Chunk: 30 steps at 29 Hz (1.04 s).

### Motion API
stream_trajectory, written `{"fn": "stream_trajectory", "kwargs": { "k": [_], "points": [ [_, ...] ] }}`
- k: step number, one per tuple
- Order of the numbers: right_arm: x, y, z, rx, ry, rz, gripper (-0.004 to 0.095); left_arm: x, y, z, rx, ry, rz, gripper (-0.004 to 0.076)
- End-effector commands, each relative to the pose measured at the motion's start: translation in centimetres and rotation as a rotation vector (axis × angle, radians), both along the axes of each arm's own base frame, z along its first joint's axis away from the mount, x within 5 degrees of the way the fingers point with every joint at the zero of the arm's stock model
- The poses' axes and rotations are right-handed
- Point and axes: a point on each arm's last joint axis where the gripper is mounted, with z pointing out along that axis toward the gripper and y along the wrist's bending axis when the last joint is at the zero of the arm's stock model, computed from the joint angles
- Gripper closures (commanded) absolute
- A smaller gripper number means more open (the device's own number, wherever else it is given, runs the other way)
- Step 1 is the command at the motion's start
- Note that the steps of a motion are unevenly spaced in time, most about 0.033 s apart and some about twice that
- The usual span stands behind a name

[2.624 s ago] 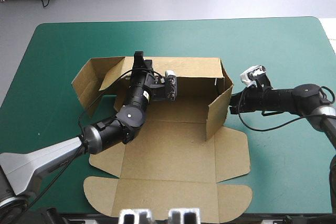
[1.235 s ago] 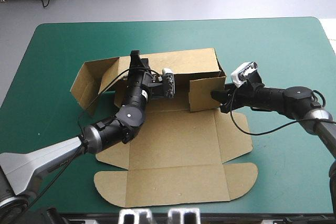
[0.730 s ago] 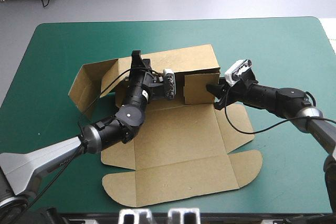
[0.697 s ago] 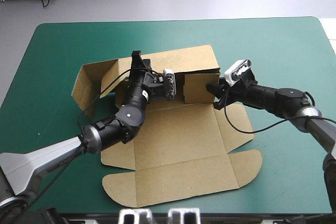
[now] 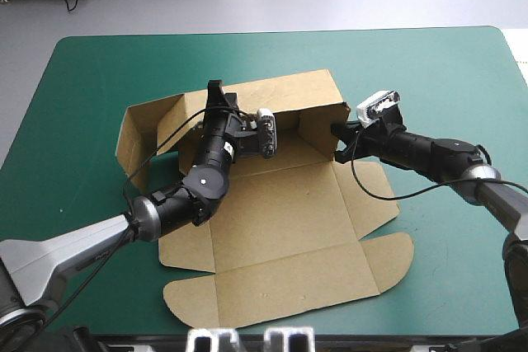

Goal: Fold the box

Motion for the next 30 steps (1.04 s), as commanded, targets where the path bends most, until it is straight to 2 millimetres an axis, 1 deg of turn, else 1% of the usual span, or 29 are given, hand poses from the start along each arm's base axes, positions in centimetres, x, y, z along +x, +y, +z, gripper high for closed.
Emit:
{"fn": "stream_trajectory", "kwargs": {
  "k": [1,2,5,7,8,9,12,14,18,21,23,24,26,28,30],
  "points": [
    [-0.3,0.6,2.0,0.072,-0.04,0.055,0.0912,0.0,0.2,2.1,-0.005,-0.096,0.012,0.0642],
    [-0.3,0.7,2.0,0.074,-0.031,0.054,0.0912,0.1,0.0,1.9,0.002,-0.091,0.013,0.0602],
    [-0.4,0.7,1.9,0.067,-0.02,0.059,0.0911,0.4,-0.1,2.0,0.003,-0.1,0.027,0.0468],
    [-0.4,0.6,1.8,0.064,-0.01,0.059,0.0911,0.7,-0.3,2.5,-0.007,-0.118,0.042,0.0338],
    [-0.4,0.6,1.8,0.064,-0.009,0.056,0.0911,0.8,-0.4,2.7,-0.018,-0.121,0.045,0.0309],
    [-0.4,0.6,1.7,0.062,-0.006,0.052,0.0912,0.8,-0.4,2.9,-0.023,-0.124,0.045,0.0297],
    [-0.3,0.4,1.6,0.053,0.001,0.026,0.0912,0.4,-1.2,3.4,-0.056,-0.134,0.027,0.03],
    [-0.2,0.3,1.6,0.046,0.006,0.006,0.0912,-0.4,-2.0,4.0,-0.117,-0.138,0.007,0.0304],
    [-0.1,0.2,1.5,0.053,0.023,-0.021,0.0911,-3.2,-3.9,5.5,-0.227,-0.169,-0.032,0.0305],
    [0.0,0.1,1.4,0.059,0.039,-0.038,0.0912,-5.5,-4.9,7.0,-0.287,-0.196,-0.07,0.0305],
    [0.0,0.1,1.4,0.065,0.047,-0.045,0.0912,-6.8,-5.2,8.1,-0.32,-0.215,-0.099,0.0305],
    [0.0,0.1,1.4,0.073,0.055,-0.05,0.0912,-7.4,-5.2,8.7,-0.337,-0.221,-0.114,0.0305],
    [-0.1,0.1,1.4,0.087,0.074,-0.058,0.0911,-7.9,-4.8,10.1,-0.378,-0.239,-0.12,0.0305],
    [-0.3,0.1,1.6,0.082,0.088,-0.053,0.0911,-7.5,-3.9,11.3,-0.411,-0.267,-0.085,0.0305],
    [-0.7,0.2,1.9,0.066,0.089,-0.05,0.0911,-6.4,-2.4,12.8,-0.462,-0.307,-0.011,0.0305]
  ]
}}
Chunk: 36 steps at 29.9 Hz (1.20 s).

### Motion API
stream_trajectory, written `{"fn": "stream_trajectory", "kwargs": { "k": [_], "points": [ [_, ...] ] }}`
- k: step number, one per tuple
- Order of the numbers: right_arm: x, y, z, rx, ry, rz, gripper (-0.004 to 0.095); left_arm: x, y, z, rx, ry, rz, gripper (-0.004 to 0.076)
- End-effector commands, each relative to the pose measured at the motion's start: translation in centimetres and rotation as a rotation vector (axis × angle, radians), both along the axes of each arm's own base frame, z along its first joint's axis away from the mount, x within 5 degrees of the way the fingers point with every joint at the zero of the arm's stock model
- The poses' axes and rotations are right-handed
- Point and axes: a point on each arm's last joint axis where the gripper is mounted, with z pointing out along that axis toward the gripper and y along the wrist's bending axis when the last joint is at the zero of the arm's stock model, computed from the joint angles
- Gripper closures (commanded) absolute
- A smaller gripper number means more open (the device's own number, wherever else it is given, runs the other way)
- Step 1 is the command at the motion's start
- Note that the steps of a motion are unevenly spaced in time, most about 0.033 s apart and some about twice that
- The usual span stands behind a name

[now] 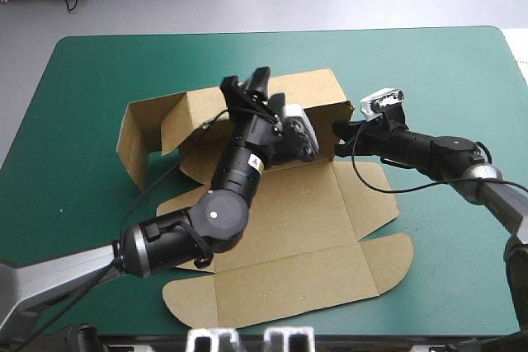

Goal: Fold the box

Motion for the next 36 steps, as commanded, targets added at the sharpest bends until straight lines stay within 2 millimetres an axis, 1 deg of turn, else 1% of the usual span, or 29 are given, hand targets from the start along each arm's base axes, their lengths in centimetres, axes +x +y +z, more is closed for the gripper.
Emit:
{"fn": "stream_trajectory", "kwargs": {
  "k": [1,4,8,10,12,15,17,19,21,23,24,26,28,30,33,36],
  "points": [
    [-0.9,0.5,2.1,0.007,-0.028,0.025,0.0911,1.0,3.5,5.2,-0.143,-0.138,0.139,0.0305],
    [-1.6,0.8,3.5,-0.02,-0.054,0.011,0.0911,2.9,6.1,7.4,-0.262,-0.167,0.24,0.0305],
    [-2.8,1.2,5.8,-0.031,-0.051,-0.031,0.0911,5.4,10.5,10.2,-0.446,-0.221,0.389,0.0305],
    [-3.4,1.1,6.9,-0.045,-0.038,-0.052,0.0911,6.5,12.9,11.1,-0.52,-0.229,0.473,0.0305],
    [-4.0,0.9,8.0,-0.067,-0.012,-0.057,0.0909,7.3,15.3,11.6,-0.593,-0.217,0.553,0.0329],
    [-4.8,0.7,9.1,-0.09,0.106,-0.059,0.0909,8.6,19.0,11.7,-0.707,-0.165,0.666,0.0417],
    [-5.2,0.5,9.9,-0.131,0.191,-0.051,0.0909,9.3,21.6,11.2,-0.76,-0.14,0.745,0.0482],
    [-5.3,0.2,10.5,-0.182,0.275,-0.066,0.0909,9.7,23.9,10.6,-0.834,-0.098,0.82,0.0538],
    [-4.9,-0.1,11.0,-0.242,0.317,-0.08,0.0909,9.9,25.9,9.8,-0.913,-0.051,0.889,0.0577],
    [-4.3,-0.2,11.4,-0.274,0.361,-0.095,0.0909,10.0,27.2,9.3,-0.959,-0.004,0.932,0.0598],
    [-3.8,-0.1,11.4,-0.29,0.384,-0.093,0.0909,10.0,28.0,8.9,-0.952,0.03,0.954,0.0606],
    [-2.6,0.1,11.2,-0.309,0.418,-0.081,0.091,10.0,28.6,8.4,-0.945,0.1,0.974,0.061],
    [-0.9,0.4,10.8,-0.34,0.418,-0.057,0.091,9.9,29.0,7.7,-0.919,0.182,0.995,0.061],
    [0.7,0.6,10.3,-0.371,0.394,-0.031,0.0911,9.8,28.8,7.2,-0.901,0.255,1.009,0.061],
    [3.0,1.0,9.5,-0.376,0.362,-0.042,0.0897,9.6,28.5,6.6,-0.901,0.333,1.012,0.061],
    [4.4,1.2,8.9,-0.383,0.347,-0.054,0.0824,9.5,28.1,6.1,-0.927,0.405,1.009,0.061]
  ]
}}
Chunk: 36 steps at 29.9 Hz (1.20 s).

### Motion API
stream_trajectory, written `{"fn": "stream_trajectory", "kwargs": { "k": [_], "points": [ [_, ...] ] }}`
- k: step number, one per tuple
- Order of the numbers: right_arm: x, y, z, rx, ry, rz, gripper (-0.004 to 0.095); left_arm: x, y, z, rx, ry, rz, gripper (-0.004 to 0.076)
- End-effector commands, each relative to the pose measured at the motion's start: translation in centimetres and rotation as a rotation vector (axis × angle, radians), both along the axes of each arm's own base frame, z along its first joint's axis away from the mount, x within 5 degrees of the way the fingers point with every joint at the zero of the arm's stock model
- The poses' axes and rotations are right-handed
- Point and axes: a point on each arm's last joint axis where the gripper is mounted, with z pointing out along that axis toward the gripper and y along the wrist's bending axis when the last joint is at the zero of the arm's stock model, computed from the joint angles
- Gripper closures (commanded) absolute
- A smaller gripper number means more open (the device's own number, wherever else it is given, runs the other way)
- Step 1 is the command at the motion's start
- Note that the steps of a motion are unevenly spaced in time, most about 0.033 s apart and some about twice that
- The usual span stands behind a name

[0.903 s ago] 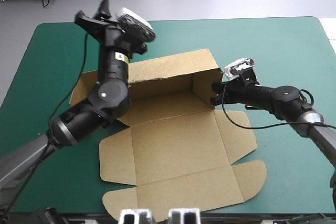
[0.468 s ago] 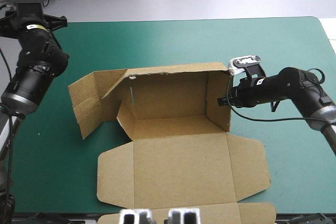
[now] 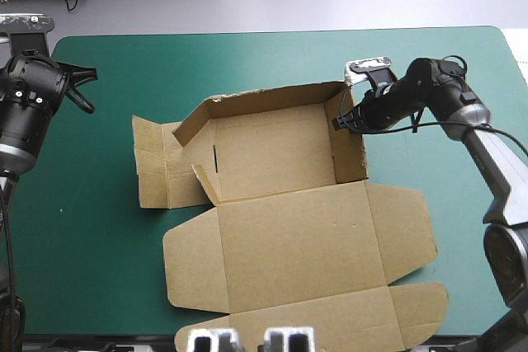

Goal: Fold the box

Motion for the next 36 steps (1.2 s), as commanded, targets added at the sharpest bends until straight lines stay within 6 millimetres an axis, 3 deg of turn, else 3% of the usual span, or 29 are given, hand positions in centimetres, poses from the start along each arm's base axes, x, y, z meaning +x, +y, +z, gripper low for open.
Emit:
{"fn": "stream_trajectory", "kwargs": {
  "k": [1,5,8,12,16,25,29,33,36],
  "points": [
    [0.9,0.1,1.0,-0.026,-0.073,0.019,0.0777,-1.1,-0.2,1.9,-0.028,-0.048,-0.041,0.061],
    [1.8,0.2,0.8,-0.023,-0.088,0.013,0.0537,-1.3,-0.7,1.4,-0.047,0.014,-0.087,0.061],
    [2.1,0.3,1.3,-0.019,-0.112,0.011,0.0459,-1.5,-0.6,1.2,-0.055,0.047,-0.079,0.061],
    [2.2,0.3,3.2,-0.011,-0.146,0.02,0.0459,-1.8,-0.6,0.9,-0.039,0.102,-0.086,0.061],
    [1.3,0.3,7.0,-0.006,-0.193,0.046,0.0459,-2.2,-0.7,0.4,-0.039,0.181,-0.105,0.061],
    [-3.4,-0.8,14.1,0.048,-0.237,-0.031,0.0459,-3.3,-2.6,-1.0,-0.158,0.392,-0.304,0.061],
    [-5.2,-1.5,15.8,0.015,-0.308,-0.029,0.0459,-3.3,-3.5,-1.1,-0.247,0.39,-0.357,0.061],
    [-4.8,-2.2,16.4,-0.072,-0.415,-0.029,0.0459,-3.3,-3.6,-1.1,-0.251,0.39,-0.36,0.061],
    [-4.1,-2.1,15.6,-0.056,-0.369,-0.062,0.0482,-3.3,-3.6,-1.1,-0.255,0.388,-0.362,0.061]
  ]
}}
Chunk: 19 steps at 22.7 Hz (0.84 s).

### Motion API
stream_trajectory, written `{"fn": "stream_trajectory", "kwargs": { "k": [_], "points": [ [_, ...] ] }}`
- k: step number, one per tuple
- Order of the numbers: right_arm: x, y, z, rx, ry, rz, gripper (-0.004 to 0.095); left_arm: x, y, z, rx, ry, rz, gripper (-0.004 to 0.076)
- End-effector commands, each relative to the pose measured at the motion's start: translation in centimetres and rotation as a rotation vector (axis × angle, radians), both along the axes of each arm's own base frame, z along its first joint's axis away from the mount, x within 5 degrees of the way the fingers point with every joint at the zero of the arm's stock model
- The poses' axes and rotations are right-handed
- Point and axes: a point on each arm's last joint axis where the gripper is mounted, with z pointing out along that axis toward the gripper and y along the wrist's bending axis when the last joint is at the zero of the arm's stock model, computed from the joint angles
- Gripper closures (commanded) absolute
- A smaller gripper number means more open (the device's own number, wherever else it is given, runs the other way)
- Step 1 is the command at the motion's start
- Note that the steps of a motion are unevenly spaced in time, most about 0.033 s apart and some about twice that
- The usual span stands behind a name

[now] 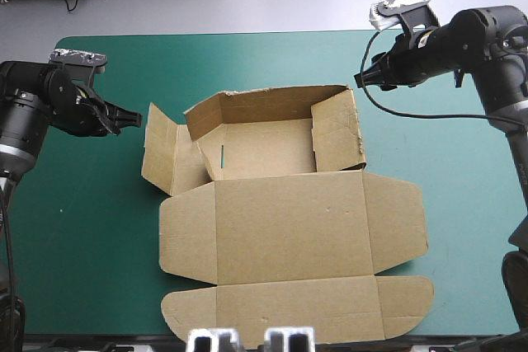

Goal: Fold the box

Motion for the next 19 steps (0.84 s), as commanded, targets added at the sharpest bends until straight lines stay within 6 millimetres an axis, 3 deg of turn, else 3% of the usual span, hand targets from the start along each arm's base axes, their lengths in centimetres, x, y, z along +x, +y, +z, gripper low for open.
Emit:
{"fn": "stream_trajectory", "kwargs": {
  "k": [1,9,12,16,18,19],
  "points": [
    [-0.1,-0.2,1.1,0.0,-0.056,-0.006,0.0495,-1.3,0.0,1.7,-0.016,-0.024,0.002,0.061],
    [4.3,1.5,-6.1,0.025,0.208,0.023,0.0542,-1.0,-0.1,1.9,-0.017,-0.067,-0.009,0.061],
    [6.3,1.9,-10.6,0.0,0.336,0.019,0.0542,-0.7,0.2,2.1,0.015,-0.106,-0.006,0.061],
    [7.3,2.9,-14.3,0.062,0.457,0.04,0.0562,-0.2,0.4,2.3,0.041,-0.158,-0.007,0.061],
    [7.5,3.5,-16.1,0.098,0.511,0.086,0.0686,0.1,0.4,2.4,0.043,-0.18,-0.01,0.061],
    [7.5,3.8,-16.4,0.122,0.52,0.108,0.0887,0.3,0.4,2.4,0.047,-0.191,-0.011,0.061]
  ]
}}
